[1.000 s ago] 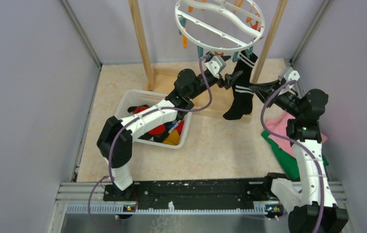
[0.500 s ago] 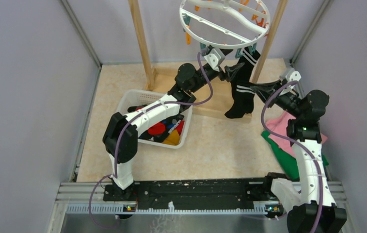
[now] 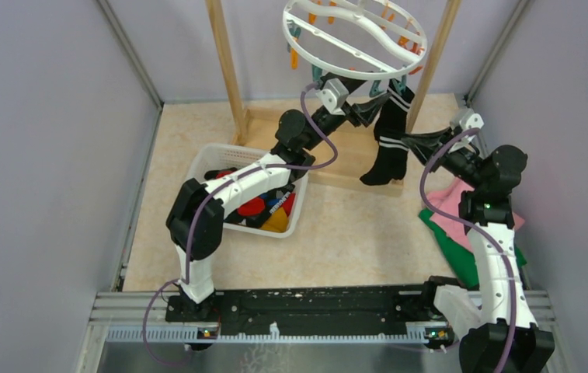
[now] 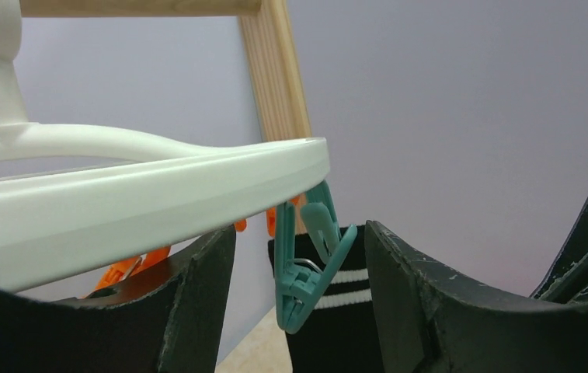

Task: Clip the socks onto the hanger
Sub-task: Open the clamp at the hanger.

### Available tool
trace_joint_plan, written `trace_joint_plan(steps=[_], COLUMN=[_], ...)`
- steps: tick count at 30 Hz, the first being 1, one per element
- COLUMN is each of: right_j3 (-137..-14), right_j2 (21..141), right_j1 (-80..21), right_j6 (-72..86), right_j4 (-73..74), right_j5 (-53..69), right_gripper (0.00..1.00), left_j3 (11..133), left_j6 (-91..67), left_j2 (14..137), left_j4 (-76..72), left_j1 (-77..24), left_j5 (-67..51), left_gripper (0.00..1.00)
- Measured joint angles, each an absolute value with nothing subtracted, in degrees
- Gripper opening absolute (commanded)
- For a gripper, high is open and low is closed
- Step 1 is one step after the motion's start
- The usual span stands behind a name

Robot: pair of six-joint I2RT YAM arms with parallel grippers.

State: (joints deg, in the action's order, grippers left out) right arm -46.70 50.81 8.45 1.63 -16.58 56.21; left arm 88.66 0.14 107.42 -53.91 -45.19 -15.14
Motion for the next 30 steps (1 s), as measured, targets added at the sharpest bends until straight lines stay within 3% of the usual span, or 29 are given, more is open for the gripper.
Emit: trace_joint_plan(steps=[11, 30], right_j3=[-46.5, -45.7], right_j2=[50.8, 50.9], right_j1=[8.8, 9.2], right_j6=[2.7, 3.7], right_j4=[-17.8, -18.9], right_j5=[56.4, 56.7], right_gripper=[0.00, 0.00], left_j3=[88.6, 90.2], left_j6=[-0.1, -1.5], left_j2=[107.4, 109.8], left_j4=[-55.9, -55.3], left_j1=[-45.6, -45.6], left_j5=[-14.3, -16.1], left_gripper=[0.56, 0.51])
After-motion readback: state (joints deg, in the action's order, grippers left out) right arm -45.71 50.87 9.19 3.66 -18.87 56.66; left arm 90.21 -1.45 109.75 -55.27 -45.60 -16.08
